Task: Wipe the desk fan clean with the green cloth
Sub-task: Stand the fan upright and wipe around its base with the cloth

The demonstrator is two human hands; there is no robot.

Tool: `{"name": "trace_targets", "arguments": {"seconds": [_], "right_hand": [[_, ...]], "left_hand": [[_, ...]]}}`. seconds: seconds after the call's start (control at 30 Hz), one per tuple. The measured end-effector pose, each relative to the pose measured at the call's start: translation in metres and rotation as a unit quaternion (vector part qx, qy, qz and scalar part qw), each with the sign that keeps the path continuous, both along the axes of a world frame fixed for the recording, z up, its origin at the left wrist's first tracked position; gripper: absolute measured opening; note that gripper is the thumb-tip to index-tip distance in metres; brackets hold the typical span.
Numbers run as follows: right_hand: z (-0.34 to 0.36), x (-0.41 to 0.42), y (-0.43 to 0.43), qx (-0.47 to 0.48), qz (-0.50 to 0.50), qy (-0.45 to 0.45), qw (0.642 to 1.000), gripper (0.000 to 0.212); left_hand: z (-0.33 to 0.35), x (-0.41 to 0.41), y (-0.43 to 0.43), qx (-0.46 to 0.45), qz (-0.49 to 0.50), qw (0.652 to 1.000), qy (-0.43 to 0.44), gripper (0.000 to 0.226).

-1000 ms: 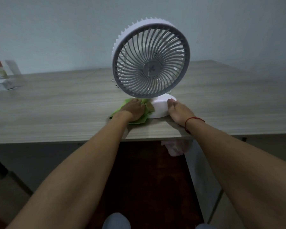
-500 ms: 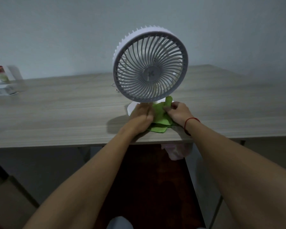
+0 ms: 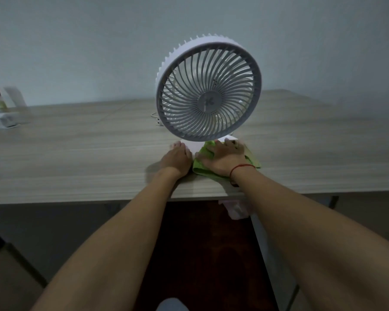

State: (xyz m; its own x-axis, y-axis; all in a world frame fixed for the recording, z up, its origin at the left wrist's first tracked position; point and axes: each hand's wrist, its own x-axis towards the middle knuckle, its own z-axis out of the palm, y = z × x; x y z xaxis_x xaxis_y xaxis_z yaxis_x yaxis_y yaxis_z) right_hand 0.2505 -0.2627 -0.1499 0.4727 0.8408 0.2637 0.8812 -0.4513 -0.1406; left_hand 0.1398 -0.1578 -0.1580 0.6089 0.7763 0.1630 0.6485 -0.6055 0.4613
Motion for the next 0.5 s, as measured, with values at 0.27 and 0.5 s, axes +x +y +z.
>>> {"name": "trace_targets", "arguments": {"seconds": [0.27,0.5], "right_hand": [[-0.006,0.06,-0.02,0.038,-0.078,0.144,0.986,0.063],[0.006,0.047,0.011,-0.048,-0.044,0.069,0.995,0.053]], "left_hand": [[0.002,0.011,0.006,0.03,-0.048,0.998,0.028,0.045],[-0.001,0.023,0.004,0.052,-0.051,0.997,0.034,0.045]]}}
